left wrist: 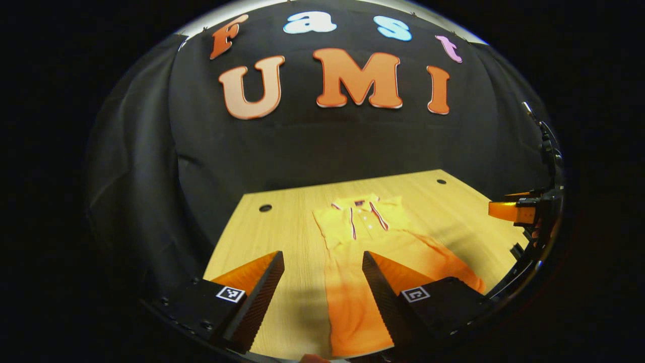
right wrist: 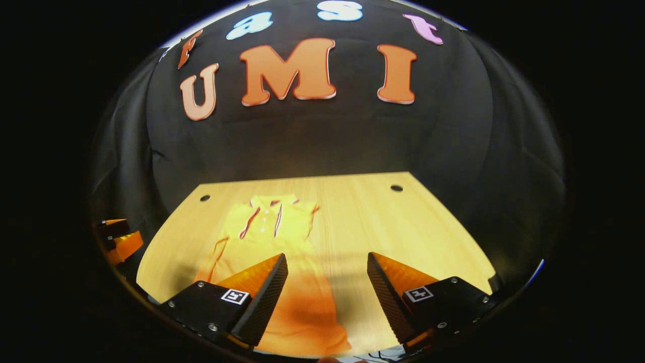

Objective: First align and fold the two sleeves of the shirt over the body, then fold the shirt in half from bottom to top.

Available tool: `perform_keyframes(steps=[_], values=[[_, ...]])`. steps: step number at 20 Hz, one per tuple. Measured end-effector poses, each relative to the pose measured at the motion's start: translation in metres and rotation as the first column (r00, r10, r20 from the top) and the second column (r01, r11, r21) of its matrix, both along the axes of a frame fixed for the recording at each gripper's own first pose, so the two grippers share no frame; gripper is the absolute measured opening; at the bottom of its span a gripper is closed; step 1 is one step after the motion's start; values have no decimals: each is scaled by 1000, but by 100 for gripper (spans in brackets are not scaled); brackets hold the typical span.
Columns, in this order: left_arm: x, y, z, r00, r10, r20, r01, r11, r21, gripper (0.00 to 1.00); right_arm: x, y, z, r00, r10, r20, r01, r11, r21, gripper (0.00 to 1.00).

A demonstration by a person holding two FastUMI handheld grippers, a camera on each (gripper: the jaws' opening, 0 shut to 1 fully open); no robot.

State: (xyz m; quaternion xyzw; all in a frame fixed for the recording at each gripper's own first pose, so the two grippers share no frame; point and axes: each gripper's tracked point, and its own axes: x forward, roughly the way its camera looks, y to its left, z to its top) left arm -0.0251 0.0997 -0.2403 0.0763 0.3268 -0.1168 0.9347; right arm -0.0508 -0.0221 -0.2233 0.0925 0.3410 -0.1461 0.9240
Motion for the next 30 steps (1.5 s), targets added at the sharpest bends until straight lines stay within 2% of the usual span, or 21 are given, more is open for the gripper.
perform_keyframes(steps=[2,3,4,8,11,13,14,16,17,19,23,24,25,26,28,30], values=[[-12,12,-21,996,44,-74,-42,999,23,97,-21,7,-39,993,20,-116,-18,1000,22,96],[-12,10,-28,994,42,-97,-43,999,-1,97,-37,15,-58,983,41,-179,-34,998,44,96],[-24,12,-43,985,46,-164,-48,999,-6,98,-53,23,-70,972,63,-225,-48,996,71,97],[-51,14,-94,954,38,-298,-33,999,20,98,-87,31,-110,949,76,-307,-36,991,132,98],[-59,14,-131,910,32,-414,-21,999,32,98,-95,29,-123,929,96,-358,-49,989,138,98],[-61,22,-144,870,40,-491,-28,999,30,98,-109,25,-135,908,119,-401,-66,988,142,98],[-63,27,-149,840,66,-538,-32,997,72,98,-118,27,-142,887,142,-439,-80,984,158,98],[-61,23,-156,820,74,-568,-23,995,97,99,-126,29,-150,868,173,-465,-88,976,199,98],[-61,17,-163,810,70,-582,-28,996,80,99,-128,31,-152,864,181,-469,-80,970,227,97],[-69,17,-167,786,94,-612,-58,995,78,99,-129,34,-155,862,196,-467,-76,962,263,96],[-67,19,-175,755,130,-642,-104,991,79,99,-133,41,-165,838,234,-492,-91,950,298,95],[-71,20,-179,735,141,-663,-112,990,87,99,-138,48,-171,819,245,-518,-78,943,323,94],[-68,22,-180,732,149,-664,-110,989,100,99,-147,51,-170,796,266,-543,-89,940,330,93],[-65,22,-180,732,150,-665,-101,989,112,99,-136,50,-172,809,271,-521,-110,941,319,93],[-66,26,-183,716,157,-680,-83,987,140,98,-137,52,-171,794,289,-535,-133,941,312,92],[-67,23,-182,725,126,-678,-45,990,136,98,-140,49,-175,773,295,-562,-159,947,280,90]])
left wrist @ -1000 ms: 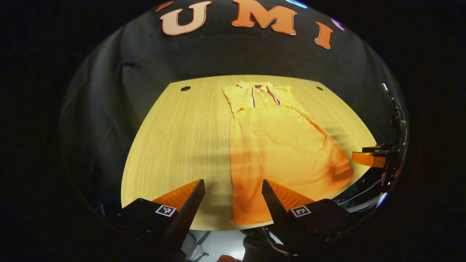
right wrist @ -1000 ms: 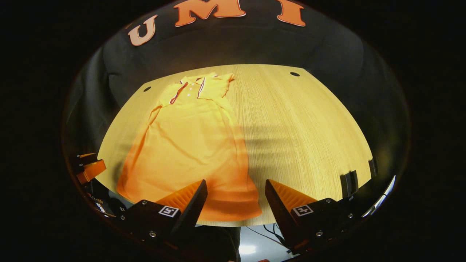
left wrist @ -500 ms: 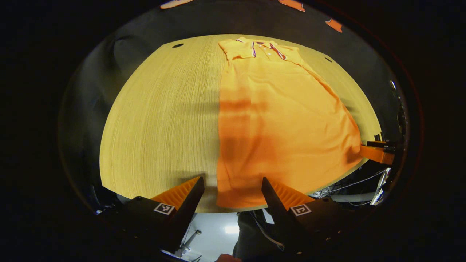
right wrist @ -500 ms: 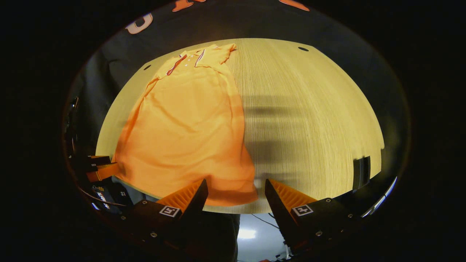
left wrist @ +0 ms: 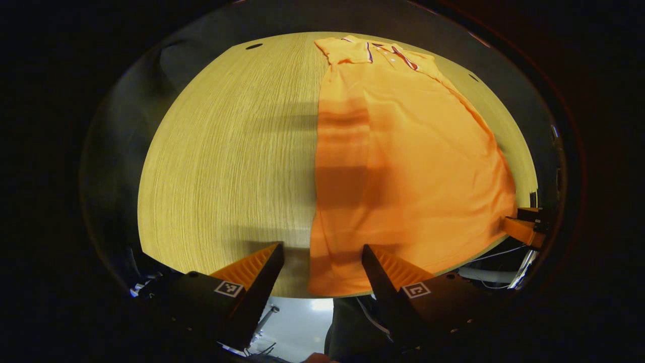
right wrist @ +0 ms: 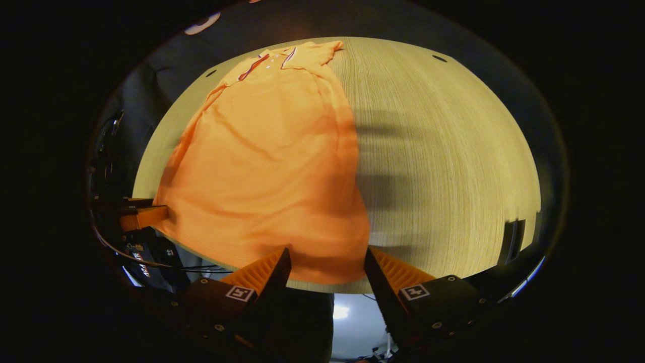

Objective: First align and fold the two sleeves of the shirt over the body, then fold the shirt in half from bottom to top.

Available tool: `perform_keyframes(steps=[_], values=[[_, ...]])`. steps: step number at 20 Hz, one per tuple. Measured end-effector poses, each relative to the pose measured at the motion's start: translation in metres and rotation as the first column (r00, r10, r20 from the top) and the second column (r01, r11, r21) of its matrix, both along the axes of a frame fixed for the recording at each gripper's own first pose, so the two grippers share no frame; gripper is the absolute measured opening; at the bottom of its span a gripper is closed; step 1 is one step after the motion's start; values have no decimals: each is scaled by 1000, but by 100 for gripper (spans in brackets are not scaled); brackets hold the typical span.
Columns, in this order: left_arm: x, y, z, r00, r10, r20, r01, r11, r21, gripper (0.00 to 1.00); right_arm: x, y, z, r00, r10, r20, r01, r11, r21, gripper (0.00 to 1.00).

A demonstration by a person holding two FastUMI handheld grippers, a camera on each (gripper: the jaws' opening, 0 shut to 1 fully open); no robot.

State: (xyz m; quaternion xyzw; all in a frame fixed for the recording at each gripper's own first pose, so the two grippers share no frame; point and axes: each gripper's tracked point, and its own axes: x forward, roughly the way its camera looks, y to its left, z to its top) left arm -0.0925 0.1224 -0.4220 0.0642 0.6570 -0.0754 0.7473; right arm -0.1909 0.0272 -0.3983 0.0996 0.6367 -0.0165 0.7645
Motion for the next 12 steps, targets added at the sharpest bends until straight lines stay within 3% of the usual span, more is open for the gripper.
perform_keyframes(steps=[4,5,6,7,8,9,11,12], values=[[4,-10,3,997,-79,21,79,997,-13,90,-3,-8,-3,998,37,-60,-40,998,-54,70],[2,-12,3,995,-97,15,97,995,-22,80,-3,-8,-3,998,17,-68,-20,999,-51,59],[4,-16,-4,995,-100,31,101,995,-28,78,-2,-10,-4,998,-15,-68,12,999,-42,52],[4,-18,2,995,-90,34,91,995,-41,57,0,-10,-2,996,-57,-66,56,998,-20,29],[8,-21,2,997,-57,44,59,997,-56,36,3,-7,-3,995,-85,-59,86,996,19,25],[5,-21,2,998,-52,25,53,997,-61,6,6,-4,-3,990,-130,-50,133,988,72,18],[2,-34,5,1000,-27,-3,26,990,-136,6,5,4,-2,970,-229,-79,240,954,181,5],[6,-35,8,1000,-3,5,4,988,-156,6,3,4,-1,959,-269,-87,282,936,208,6]])
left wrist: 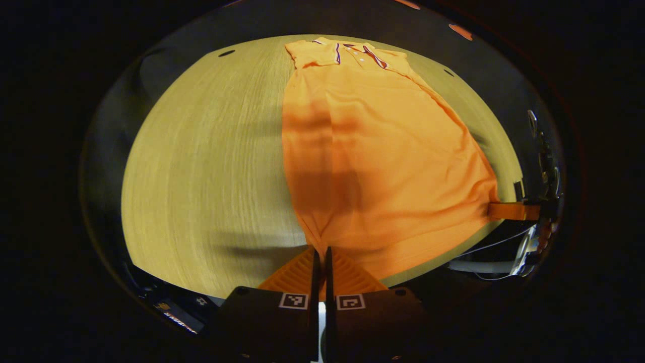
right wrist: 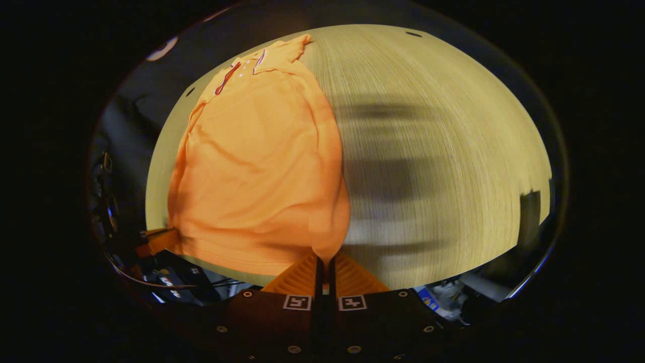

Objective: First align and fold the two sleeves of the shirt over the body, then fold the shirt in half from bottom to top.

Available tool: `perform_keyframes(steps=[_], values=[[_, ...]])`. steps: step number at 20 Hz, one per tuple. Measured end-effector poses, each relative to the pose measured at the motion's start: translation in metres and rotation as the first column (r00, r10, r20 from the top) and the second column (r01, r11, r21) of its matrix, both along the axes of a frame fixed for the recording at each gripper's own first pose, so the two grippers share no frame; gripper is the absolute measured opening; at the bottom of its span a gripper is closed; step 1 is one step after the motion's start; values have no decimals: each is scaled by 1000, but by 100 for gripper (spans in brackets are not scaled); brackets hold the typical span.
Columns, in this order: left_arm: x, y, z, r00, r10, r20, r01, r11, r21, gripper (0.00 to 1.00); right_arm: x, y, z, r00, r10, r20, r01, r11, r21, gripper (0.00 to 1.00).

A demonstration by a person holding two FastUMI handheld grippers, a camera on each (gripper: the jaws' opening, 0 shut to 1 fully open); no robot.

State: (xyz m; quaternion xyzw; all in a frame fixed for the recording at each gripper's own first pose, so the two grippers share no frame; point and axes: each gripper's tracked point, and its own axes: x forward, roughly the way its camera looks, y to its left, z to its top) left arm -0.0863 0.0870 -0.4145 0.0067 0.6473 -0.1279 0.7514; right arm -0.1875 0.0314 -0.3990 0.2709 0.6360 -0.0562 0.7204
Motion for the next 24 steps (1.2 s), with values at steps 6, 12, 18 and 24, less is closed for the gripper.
perform_keyframes(steps=[6,12,18,24], values=[[26,-2,26,999,52,11,-51,996,-74,6,32,-3,26,995,-53,84,48,997,59,5],[73,-7,57,991,126,48,-118,983,-143,6,85,-9,61,979,-34,199,19,997,79,5],[113,-16,81,987,128,99,-111,982,-155,5,126,-23,83,965,-37,261,10,994,105,5],[168,-24,99,974,171,147,-145,974,-174,6,171,-37,99,950,-2,313,-31,995,99,5]])
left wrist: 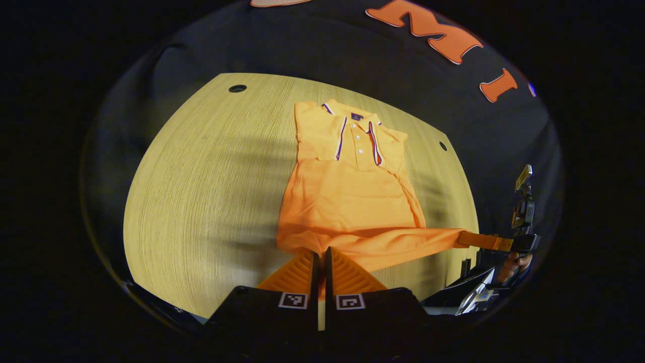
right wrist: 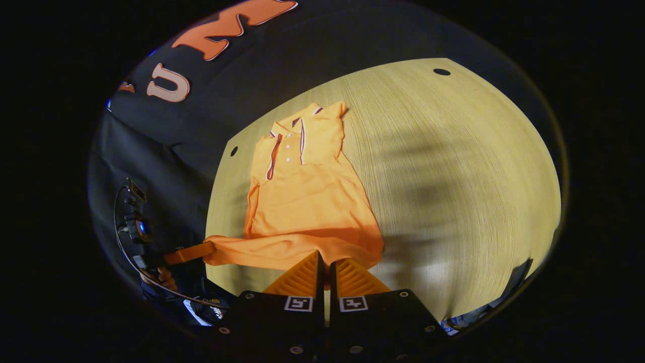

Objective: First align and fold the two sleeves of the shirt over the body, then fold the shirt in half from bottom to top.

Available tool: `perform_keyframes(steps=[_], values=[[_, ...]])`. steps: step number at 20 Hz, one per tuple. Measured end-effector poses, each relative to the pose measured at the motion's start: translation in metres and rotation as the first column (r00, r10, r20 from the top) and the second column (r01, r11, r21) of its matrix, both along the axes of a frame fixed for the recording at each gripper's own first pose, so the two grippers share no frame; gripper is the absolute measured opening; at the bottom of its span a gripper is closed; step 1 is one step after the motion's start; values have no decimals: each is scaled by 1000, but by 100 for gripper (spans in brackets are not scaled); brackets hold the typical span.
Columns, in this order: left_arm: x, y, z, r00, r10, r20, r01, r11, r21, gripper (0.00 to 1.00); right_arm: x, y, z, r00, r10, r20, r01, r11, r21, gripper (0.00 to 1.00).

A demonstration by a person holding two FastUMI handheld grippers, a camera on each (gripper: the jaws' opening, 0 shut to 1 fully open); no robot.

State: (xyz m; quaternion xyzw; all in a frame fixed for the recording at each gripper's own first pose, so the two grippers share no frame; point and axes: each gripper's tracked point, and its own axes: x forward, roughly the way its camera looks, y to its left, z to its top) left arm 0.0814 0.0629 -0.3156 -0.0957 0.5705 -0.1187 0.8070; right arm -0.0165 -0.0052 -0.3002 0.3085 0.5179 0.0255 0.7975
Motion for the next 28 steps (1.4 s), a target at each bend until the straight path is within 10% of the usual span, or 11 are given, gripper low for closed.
perform_keyframes(steps=[11,28], values=[[101,-9,17,996,75,55,-74,997,-24,6,101,-20,19,992,93,79,-91,995,-33,5],[289,-17,-38,999,22,46,-19,998,-59,6,262,-52,-29,1000,-15,6,16,998,-61,5]])
